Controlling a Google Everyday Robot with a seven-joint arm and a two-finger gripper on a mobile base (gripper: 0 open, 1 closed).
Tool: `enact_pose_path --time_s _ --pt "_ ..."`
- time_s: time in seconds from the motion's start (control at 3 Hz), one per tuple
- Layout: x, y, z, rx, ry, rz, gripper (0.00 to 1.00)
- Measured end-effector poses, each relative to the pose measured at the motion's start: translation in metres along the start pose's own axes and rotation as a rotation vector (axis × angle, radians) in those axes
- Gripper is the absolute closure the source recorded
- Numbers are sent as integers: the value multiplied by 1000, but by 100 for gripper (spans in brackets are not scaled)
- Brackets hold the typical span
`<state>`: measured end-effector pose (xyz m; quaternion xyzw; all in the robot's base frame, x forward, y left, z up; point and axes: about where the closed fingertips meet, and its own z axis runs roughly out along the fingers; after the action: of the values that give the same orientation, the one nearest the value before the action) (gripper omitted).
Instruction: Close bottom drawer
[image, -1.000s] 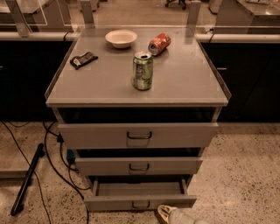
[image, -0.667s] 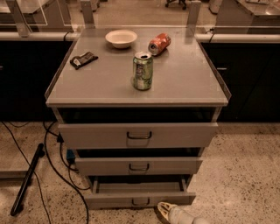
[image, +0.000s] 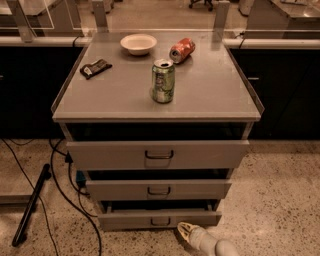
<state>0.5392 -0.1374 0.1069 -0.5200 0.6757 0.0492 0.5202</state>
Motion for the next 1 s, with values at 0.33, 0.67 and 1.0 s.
enact_pose_path --time_s 0.33,0.67,1.0 --pt "-8 -14 20 7 -12 -17 100" --pt "-13 -22 34 7 -18 -28 100" --pt "-15 -25 44 -8 -10 -41 100"
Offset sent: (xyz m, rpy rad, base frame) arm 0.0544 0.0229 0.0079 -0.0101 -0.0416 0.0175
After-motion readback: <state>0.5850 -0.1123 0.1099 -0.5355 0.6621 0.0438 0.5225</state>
